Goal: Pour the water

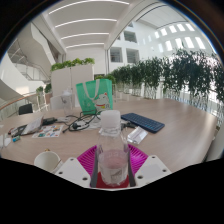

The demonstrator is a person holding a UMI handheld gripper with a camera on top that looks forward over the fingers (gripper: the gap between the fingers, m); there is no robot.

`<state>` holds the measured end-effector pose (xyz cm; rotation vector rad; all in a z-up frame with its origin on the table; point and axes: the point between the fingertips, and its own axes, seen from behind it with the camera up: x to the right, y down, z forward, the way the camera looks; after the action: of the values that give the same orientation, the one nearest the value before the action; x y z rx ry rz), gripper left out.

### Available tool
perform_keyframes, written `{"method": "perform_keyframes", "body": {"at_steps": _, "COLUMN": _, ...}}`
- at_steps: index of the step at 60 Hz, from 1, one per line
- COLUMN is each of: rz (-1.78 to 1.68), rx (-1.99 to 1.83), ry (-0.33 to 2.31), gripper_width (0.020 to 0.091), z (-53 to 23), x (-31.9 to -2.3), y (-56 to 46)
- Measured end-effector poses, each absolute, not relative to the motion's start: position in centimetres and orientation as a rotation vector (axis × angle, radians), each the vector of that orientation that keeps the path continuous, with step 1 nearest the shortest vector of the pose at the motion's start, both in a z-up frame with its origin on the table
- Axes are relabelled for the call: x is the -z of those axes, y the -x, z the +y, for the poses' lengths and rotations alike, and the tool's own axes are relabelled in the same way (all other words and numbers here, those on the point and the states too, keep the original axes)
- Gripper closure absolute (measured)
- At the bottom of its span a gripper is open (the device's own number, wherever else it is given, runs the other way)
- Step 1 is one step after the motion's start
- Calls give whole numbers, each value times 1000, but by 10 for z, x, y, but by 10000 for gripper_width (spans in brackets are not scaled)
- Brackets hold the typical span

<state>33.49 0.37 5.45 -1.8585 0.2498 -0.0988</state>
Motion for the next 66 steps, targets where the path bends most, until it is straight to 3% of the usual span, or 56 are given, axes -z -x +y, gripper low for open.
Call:
{"method": "perform_keyframes", "body": {"at_steps": 3, "rz": 250, "rx": 111, "ry": 1837, "gripper_width": 655, "z": 1, "x": -52, "y": -333}}
{"method": "perform_keyframes", "body": {"at_steps": 4, "rz": 247, "rx": 109, "ry": 1837, "gripper_width": 657, "z": -2, "x": -75, "y": -325}}
{"method": "perform_keyframes", "body": {"at_steps": 13, "rz": 218, "rx": 126, "ry": 1836, "gripper_width": 647, "z": -3, "x": -67, "y": -318}}
{"method": "perform_keyframes", "body": {"at_steps": 20, "rz": 216, "rx": 148, "ry": 1848, "gripper_width": 569, "z": -4, "x": -67, "y": -319}}
{"method": "perform_keyframes", "body": {"at_steps": 22, "rz": 224, "rx": 161, "ry": 1888, "gripper_width": 508, "z": -8, "x": -58, "y": -320}}
{"method": "perform_keyframes", "body": {"at_steps": 26, "rz": 231, "rx": 157, "ry": 1971, "gripper_width": 252, "z": -22, "x": -45, "y": -319}}
{"method": "perform_keyframes", "body": {"at_steps": 31, "rz": 238, "rx": 115, "ry": 2016, "gripper_width": 278, "z": -42, "x": -44, "y": -302}}
{"method": "perform_keyframes", "body": {"at_steps": 40, "rz": 259, "rx": 156, "ry": 2029, "gripper_width": 280, "z": -100, "x": -67, "y": -285}}
{"method": "perform_keyframes", "body": {"at_steps": 66, "rz": 364, "rx": 267, "ry": 1997, "gripper_width": 278, "z": -251, "x": -193, "y": -196}}
